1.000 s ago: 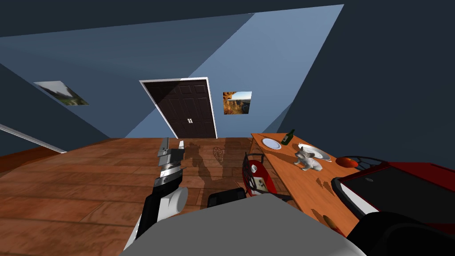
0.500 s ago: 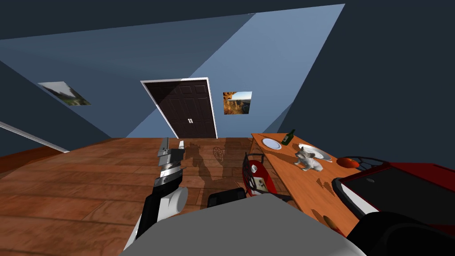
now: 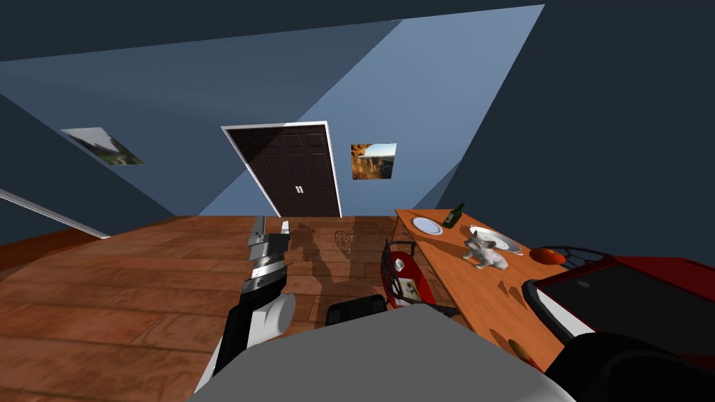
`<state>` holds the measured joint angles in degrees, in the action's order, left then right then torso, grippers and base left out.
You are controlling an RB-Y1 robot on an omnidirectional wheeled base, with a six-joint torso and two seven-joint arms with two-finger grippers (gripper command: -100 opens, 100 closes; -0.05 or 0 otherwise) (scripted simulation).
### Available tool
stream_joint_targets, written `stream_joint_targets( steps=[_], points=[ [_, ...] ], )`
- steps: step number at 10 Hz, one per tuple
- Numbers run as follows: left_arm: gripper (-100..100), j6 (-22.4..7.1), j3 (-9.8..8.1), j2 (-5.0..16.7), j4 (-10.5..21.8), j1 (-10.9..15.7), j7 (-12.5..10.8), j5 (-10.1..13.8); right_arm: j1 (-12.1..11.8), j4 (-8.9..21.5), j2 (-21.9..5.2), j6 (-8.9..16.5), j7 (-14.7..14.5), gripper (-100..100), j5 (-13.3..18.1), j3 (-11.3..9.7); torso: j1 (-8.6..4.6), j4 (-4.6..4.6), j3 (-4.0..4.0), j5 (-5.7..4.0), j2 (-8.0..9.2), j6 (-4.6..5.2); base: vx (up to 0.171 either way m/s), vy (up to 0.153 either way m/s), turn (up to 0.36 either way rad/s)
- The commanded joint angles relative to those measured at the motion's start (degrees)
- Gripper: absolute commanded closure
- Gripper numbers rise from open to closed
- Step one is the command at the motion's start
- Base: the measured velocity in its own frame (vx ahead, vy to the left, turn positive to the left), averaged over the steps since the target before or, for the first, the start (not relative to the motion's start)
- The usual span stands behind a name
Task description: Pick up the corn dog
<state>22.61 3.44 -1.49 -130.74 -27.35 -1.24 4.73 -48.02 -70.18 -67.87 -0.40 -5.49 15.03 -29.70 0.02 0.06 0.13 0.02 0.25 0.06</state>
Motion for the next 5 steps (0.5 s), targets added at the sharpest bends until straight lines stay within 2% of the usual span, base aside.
stream_joint_targets(
  steps=[1,5],
  points=[
    [0,0.0,0.00,0.0,0.0,0.0,0.0,0.0,0.5,1.4,1.5,-0.3,-0.8,-100,0.6,-1.4,0.00,0.00,0.00,0.00,0.00,0.00,-0.043,-0.041,0.142],
    [0,0.0,0.00,0.0,0.0,0.0,0.0,0.0,0.5,1.7,2.1,-0.2,-1.0,-100,0.9,-1.9,0.05,-0.01,-0.02,0.01,-0.05,0.01,-0.011,-0.010,0.036]
  ],
)
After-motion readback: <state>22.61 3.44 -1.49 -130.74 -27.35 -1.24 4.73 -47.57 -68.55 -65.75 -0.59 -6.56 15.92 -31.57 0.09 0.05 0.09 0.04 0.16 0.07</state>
